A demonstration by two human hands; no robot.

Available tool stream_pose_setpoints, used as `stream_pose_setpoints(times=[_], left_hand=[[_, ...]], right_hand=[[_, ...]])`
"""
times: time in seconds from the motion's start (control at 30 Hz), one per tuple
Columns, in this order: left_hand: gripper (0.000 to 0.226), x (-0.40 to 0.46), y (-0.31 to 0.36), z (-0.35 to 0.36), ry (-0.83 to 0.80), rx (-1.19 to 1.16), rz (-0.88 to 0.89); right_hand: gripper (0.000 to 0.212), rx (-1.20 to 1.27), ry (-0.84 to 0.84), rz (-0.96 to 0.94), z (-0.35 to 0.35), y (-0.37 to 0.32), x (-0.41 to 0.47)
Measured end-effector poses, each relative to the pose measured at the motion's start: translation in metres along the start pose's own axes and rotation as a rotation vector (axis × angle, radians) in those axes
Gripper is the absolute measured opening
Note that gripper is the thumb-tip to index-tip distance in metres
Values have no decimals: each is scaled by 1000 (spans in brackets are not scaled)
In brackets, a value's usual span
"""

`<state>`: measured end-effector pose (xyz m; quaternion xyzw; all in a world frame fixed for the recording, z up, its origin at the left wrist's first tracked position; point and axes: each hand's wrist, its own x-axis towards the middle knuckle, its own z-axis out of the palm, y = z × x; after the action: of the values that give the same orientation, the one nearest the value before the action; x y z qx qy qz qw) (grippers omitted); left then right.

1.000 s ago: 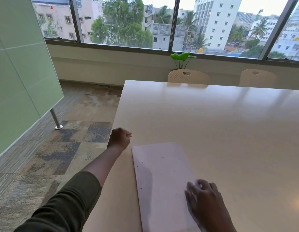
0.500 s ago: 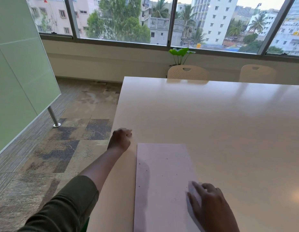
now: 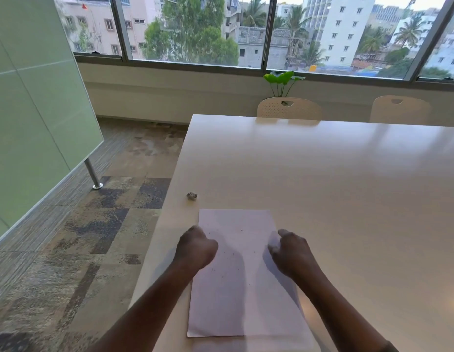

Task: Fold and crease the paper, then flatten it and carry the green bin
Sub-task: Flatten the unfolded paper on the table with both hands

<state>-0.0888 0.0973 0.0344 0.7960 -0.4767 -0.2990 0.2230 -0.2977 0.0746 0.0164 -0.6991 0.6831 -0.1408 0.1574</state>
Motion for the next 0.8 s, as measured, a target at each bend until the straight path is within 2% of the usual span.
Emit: stream_pose_setpoints(times=[0.1, 0.17, 0.23, 0.3, 0.37, 0.43, 0.5, 0.57, 0.63, 0.67, 0.73, 0.8], left_hand=[[38, -2, -1, -2, 16, -23, -14], [37, 0, -1, -6, 11, -37, -30], [25, -1, 1, -10, -4, -44, -41], [10, 2, 1, -12, 6, -28, -31], [21, 3, -1, -11, 22, -9, -21], [4, -1, -2, -8, 51, 52, 11], [32, -4, -7, 4, 152, 168, 120], [42, -11, -8, 23, 225, 209, 369], [52, -22, -2, 45, 71, 282, 642], [58, -29, 2, 55, -35, 348, 721], [63, -41, 7, 73, -160, 488, 758], [65, -48, 9, 88, -204, 572, 757]], right_hand=[[27, 44, -22, -2, -1, 3, 4], [17, 105, -28, 18, -2, 4, 5], [7, 122, -31, 18, -1, 5, 5], [10, 97, -35, -12, 2, 3, 5], [7, 84, -31, -38, 6, 2, 2], [16, 68, 33, -68, 8, 8, 1], [23, 4, 123, -162, 12, 20, 3], [33, -82, 129, -244, 16, 30, 9], [52, -176, 44, -280, 18, 35, 14], [62, -213, 5, -297, 19, 37, 15], [77, -265, -58, -323, 23, 41, 17], [84, -313, -114, -332, 25, 44, 18]])
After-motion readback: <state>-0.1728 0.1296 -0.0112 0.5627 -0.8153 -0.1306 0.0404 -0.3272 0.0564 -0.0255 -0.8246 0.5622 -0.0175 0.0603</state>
